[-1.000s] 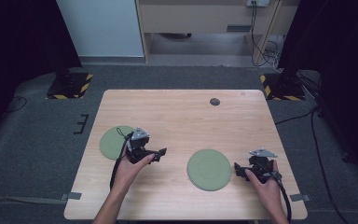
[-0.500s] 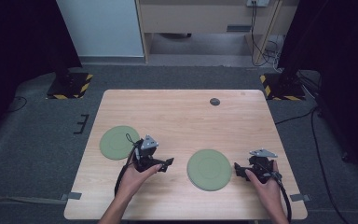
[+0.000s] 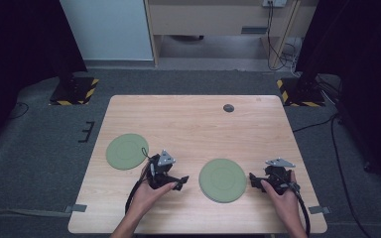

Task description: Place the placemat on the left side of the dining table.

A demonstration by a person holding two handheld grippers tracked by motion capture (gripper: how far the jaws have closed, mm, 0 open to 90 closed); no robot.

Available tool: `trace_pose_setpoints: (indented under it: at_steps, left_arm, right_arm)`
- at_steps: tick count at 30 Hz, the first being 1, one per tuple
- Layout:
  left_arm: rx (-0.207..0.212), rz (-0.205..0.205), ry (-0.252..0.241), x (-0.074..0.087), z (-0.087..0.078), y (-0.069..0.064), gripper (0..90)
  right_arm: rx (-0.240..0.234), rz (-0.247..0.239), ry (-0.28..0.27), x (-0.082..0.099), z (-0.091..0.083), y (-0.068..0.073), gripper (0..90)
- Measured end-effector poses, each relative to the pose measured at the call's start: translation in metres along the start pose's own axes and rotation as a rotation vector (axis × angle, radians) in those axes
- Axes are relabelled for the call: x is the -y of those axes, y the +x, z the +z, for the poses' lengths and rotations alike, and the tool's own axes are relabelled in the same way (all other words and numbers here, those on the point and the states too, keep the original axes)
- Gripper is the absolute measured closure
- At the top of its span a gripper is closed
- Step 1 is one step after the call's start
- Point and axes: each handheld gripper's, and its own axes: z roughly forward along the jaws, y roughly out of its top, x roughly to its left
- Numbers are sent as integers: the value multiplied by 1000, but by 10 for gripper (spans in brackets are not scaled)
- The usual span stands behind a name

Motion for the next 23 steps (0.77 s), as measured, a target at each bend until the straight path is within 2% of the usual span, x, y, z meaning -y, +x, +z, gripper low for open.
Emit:
trace_pose_setpoints:
  at_steps: [2,4,8,13,14,17,18,19,23]
  left_arm:
    - [6,-3,6,1,2,-1,53]
    - [31,-11,27,5,8,-2,47]
    - [19,-7,47,9,14,-3,47]
    - [6,-28,67,15,22,0,42]
    - [-4,-13,52,18,24,0,31]
    - [-14,-10,47,18,24,0,25]
    - [-55,42,56,20,27,-2,17]
    - [-63,49,62,20,27,-4,11]
    - [-76,37,61,20,27,-5,4]
  right_arm:
    - [0,0,0,0,0,0,14]
    - [0,0,0,0,0,0,13]
    - [0,0,0,0,0,0,13]
    - [0,0,0,0,0,0,13]
    - [0,0,0,0,0,0,13]
    - [0,0,0,0,0,0,14]
    - [0,0,0,0,0,0,13]
    - [1,-1,0,0,0,0,13]
    - [0,2,1,0,0,0,14]
